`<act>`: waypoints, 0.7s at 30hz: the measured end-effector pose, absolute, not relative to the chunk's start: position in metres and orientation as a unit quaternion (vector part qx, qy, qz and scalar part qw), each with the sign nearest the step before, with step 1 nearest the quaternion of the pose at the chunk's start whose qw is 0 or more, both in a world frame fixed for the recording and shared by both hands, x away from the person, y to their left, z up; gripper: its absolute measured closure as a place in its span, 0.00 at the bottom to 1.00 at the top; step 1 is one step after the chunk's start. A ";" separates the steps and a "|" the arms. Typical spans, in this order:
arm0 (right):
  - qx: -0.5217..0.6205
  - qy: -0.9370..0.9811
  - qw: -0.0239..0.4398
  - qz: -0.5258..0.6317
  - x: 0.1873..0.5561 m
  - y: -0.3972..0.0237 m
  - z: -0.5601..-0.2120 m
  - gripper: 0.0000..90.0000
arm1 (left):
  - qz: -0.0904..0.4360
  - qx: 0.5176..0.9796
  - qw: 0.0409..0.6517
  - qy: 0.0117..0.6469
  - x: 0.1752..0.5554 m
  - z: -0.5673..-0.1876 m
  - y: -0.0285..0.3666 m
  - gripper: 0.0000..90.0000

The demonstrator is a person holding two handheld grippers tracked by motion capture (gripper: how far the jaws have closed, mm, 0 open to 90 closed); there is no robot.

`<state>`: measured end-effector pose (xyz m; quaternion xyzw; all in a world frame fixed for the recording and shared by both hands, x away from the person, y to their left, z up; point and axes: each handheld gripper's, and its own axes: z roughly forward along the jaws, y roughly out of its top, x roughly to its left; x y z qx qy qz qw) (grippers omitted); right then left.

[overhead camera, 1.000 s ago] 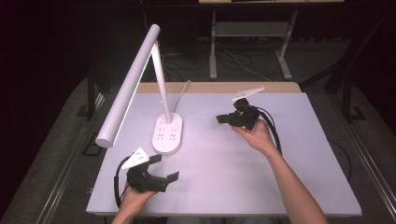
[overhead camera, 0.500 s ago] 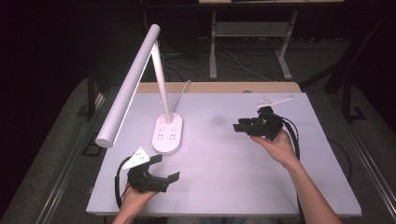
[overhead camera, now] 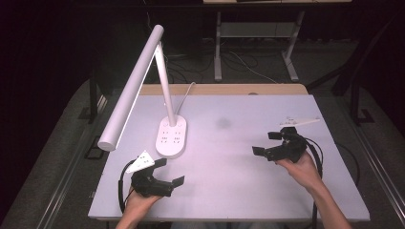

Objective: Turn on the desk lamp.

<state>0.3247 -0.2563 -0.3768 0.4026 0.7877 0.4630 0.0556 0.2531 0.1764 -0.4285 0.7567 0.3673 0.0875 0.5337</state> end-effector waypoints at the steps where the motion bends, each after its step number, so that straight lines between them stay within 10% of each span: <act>1: 0.403 0.786 0.055 0.465 0.321 -0.260 -0.378 0.00 | 0.088 0.757 0.533 0.367 0.253 -0.428 0.176 0.00; 21: 0.448 0.752 0.082 0.476 0.254 -0.309 -0.412 0.01 | 0.085 0.763 0.530 0.362 0.255 -0.429 0.172 0.00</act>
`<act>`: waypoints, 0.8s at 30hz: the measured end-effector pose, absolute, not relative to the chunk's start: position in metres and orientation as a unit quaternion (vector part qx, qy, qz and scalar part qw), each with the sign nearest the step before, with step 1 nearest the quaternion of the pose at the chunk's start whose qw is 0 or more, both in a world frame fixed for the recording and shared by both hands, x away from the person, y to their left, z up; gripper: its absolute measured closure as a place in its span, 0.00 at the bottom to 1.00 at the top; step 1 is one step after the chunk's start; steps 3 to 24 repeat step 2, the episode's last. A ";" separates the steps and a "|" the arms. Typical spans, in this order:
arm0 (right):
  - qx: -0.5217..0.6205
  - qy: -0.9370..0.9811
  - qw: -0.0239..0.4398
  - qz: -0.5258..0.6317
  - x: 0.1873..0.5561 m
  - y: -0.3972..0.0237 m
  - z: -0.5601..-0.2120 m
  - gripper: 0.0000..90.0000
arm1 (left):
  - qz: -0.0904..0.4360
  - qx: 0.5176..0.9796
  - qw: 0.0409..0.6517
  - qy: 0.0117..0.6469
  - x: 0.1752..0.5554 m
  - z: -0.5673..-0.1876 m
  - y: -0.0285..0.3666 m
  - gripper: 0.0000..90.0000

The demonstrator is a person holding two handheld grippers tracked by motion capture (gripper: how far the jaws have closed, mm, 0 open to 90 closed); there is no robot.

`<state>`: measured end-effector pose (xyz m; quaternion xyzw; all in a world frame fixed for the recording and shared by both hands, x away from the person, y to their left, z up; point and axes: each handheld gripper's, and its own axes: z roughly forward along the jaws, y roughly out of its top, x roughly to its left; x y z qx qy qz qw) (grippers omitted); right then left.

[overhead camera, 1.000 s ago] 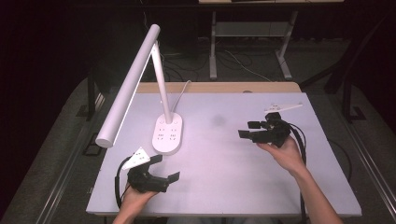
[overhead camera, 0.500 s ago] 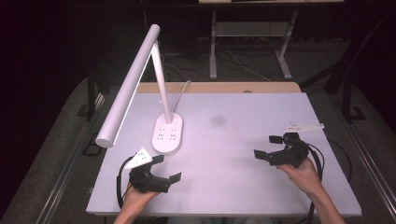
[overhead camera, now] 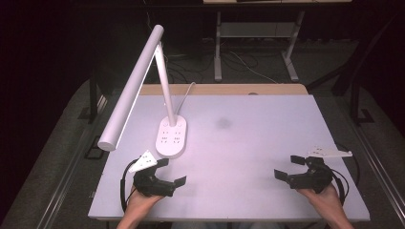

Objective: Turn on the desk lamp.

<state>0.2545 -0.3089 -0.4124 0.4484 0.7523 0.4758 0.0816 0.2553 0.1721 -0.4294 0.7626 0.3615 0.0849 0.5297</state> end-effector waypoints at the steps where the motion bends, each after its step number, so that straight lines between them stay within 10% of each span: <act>1: 0.445 0.753 0.086 0.477 0.253 -0.310 -0.414 0.01 | 0.084 0.763 0.530 0.361 0.255 -0.429 0.172 0.00; 24: 0.449 0.752 0.082 0.476 0.251 -0.310 -0.414 0.01 | 0.084 0.763 0.529 0.361 0.255 -0.429 0.172 0.00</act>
